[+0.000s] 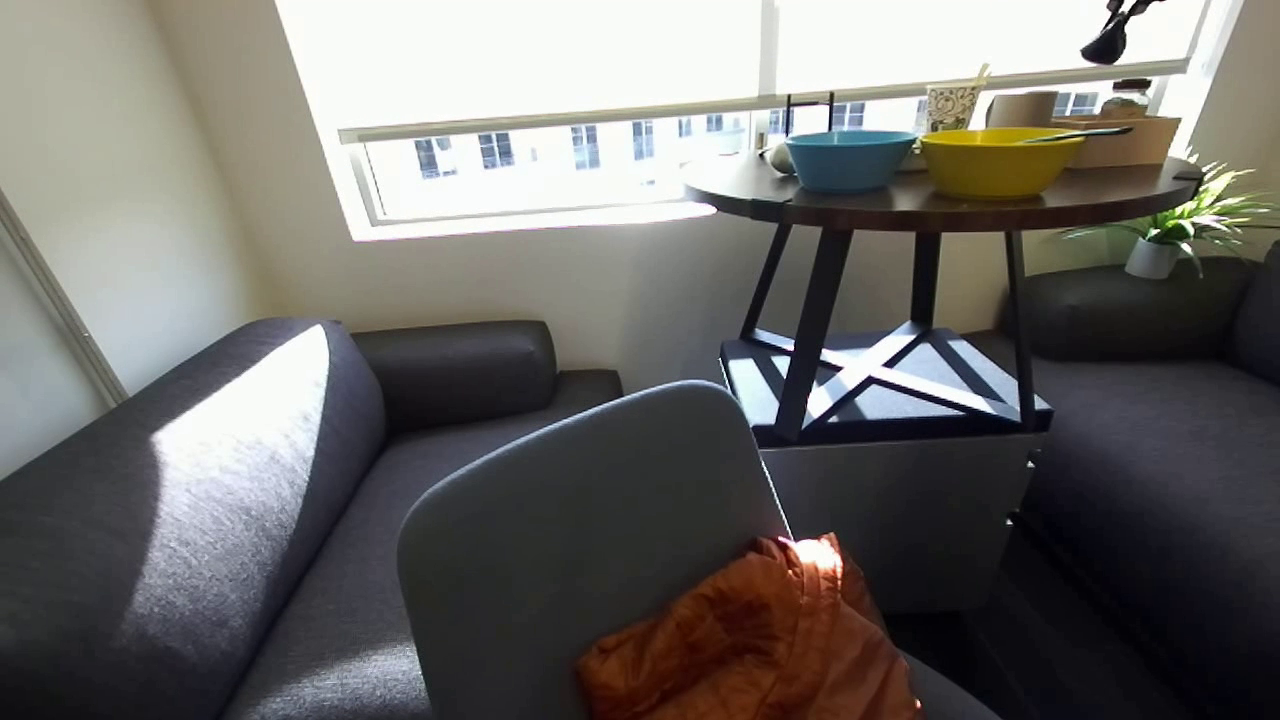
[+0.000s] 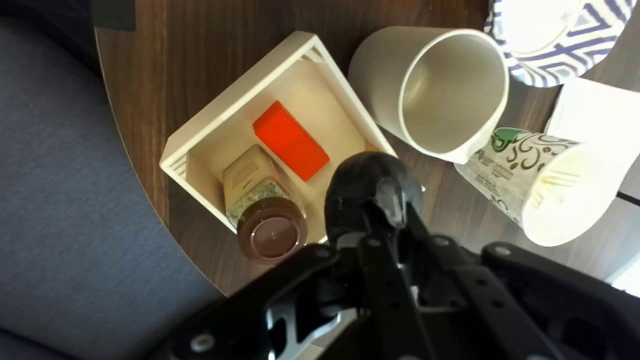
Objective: Pick up the black object from the white bowl and put it in the square wooden open box
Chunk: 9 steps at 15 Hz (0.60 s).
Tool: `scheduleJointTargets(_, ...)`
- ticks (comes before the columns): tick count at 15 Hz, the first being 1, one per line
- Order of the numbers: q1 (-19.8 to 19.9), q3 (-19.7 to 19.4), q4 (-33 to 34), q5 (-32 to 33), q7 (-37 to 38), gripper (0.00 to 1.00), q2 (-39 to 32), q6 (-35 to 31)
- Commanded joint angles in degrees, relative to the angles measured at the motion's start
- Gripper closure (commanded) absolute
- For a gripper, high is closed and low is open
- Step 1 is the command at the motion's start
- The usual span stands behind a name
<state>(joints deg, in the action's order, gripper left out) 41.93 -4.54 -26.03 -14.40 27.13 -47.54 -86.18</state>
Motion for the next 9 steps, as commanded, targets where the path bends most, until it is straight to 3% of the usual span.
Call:
scheduleJointTargets(1, -3.99, -1.13, -0.11, 4.3, -1.55, 0.97, 0.86, -0.28)
scheduleJointTargets(5, -6.98, -3.14, 0.32, 8.29, -0.36, 0.97, -0.38, -0.51)
scheduleJointTargets(9, -7.17, -4.1, 0.38, 8.98, 0.61, 0.97, -1.32, -0.85)
